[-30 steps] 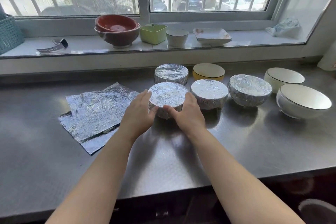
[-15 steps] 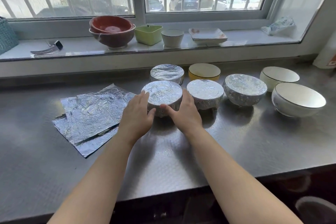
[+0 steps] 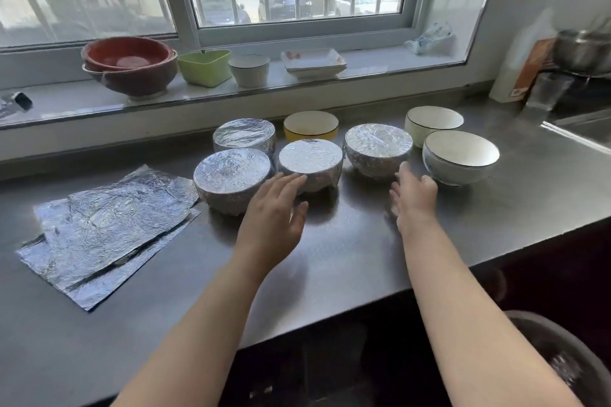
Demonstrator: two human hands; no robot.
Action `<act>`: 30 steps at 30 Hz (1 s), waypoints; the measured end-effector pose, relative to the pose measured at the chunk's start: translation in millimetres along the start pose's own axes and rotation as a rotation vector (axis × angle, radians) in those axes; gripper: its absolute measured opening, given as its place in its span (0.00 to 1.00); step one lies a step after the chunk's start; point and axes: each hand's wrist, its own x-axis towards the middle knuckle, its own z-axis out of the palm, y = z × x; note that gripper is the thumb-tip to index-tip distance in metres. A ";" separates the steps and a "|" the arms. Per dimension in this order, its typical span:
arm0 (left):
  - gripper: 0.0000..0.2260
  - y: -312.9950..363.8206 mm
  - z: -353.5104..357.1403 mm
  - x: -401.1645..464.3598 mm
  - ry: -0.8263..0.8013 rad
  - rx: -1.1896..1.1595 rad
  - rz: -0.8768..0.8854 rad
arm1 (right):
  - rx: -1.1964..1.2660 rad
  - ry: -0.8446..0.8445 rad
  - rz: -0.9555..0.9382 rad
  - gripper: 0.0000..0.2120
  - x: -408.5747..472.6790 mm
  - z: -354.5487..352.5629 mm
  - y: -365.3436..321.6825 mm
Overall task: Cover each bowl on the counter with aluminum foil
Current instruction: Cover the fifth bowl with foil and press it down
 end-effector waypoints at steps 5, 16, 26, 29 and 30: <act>0.20 17.0 12.1 4.4 -0.026 0.010 0.009 | 0.269 0.067 0.172 0.32 41.3 -22.9 -27.9; 0.21 24.1 13.4 5.0 -0.058 -0.015 -0.052 | 0.360 0.048 0.257 0.13 38.3 -45.8 -46.4; 0.20 5.7 3.3 -25.2 -0.057 -0.092 -0.160 | 0.208 -0.239 0.316 0.14 -67.2 -63.8 -9.1; 0.20 1.7 0.4 -35.8 -0.055 -0.211 -0.240 | 0.143 -0.358 0.361 0.17 -99.3 -59.9 1.0; 0.19 0.5 -0.8 -39.1 -0.055 -0.257 -0.269 | 0.116 -0.393 0.371 0.17 -108.9 -57.9 4.3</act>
